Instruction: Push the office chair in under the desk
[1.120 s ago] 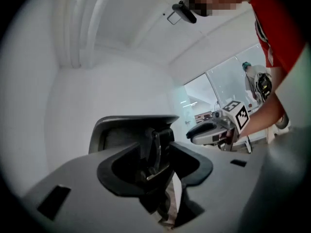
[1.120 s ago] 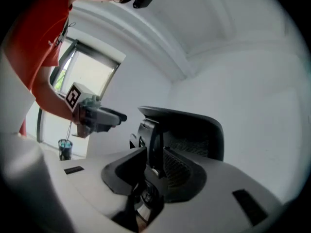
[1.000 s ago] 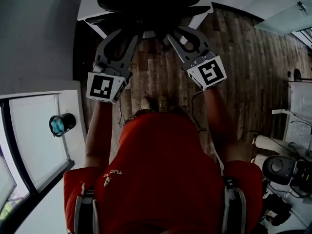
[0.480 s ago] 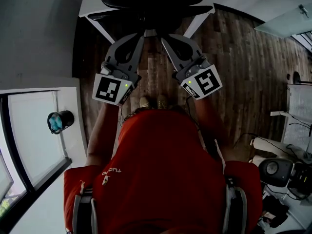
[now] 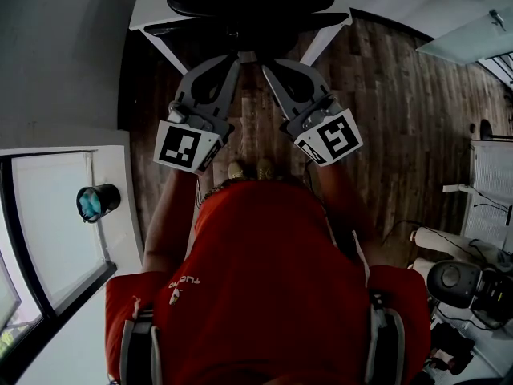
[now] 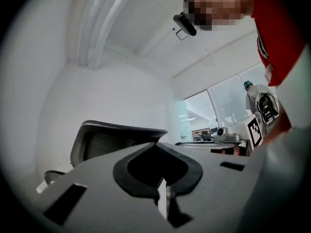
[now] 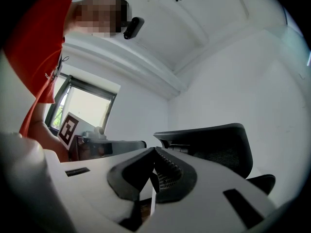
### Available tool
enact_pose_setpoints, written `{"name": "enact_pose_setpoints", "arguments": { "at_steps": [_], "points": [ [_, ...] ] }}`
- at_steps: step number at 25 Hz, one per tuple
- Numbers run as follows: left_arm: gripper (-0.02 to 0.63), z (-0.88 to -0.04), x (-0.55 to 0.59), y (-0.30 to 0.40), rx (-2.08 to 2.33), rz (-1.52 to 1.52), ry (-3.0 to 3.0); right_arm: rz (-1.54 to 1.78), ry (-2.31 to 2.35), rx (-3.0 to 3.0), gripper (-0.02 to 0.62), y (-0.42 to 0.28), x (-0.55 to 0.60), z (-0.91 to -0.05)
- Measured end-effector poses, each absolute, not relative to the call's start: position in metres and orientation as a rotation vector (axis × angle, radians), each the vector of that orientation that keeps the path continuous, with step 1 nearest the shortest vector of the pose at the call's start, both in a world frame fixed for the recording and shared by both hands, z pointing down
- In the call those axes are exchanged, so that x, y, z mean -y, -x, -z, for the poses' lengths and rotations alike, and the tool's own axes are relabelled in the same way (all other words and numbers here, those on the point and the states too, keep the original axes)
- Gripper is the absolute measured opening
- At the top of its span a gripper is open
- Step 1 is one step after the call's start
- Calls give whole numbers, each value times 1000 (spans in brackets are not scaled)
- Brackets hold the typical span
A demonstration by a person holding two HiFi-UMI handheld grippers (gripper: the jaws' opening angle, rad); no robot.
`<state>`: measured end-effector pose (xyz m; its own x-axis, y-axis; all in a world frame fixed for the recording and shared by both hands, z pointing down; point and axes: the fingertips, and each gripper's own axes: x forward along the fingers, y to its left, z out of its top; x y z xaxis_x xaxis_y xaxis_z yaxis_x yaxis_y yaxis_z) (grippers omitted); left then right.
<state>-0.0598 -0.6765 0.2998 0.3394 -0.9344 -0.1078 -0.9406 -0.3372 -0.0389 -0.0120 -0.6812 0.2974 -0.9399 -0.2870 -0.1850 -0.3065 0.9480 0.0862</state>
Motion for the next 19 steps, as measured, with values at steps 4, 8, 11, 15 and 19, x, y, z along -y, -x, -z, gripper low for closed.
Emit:
{"name": "enact_pose_setpoints", "arguments": {
  "at_steps": [4,8,11,15,19],
  "points": [
    [9,-298,679,58,-1750,-119,2489,-166,450,-2931,25,9,683,-297],
    [9,-304,682,57,-1764,-107,2500,-153,452,-2928,25,8,687,-300],
    [9,-301,682,55,-1755,-119,2498,-142,454,-2926,25,7,688,-302],
    [9,-298,678,52,-1737,-129,2502,-137,456,-2919,25,5,685,-301],
    [9,-299,677,51,-1738,-121,2508,-132,461,-2913,25,2,686,-301]
  ]
}}
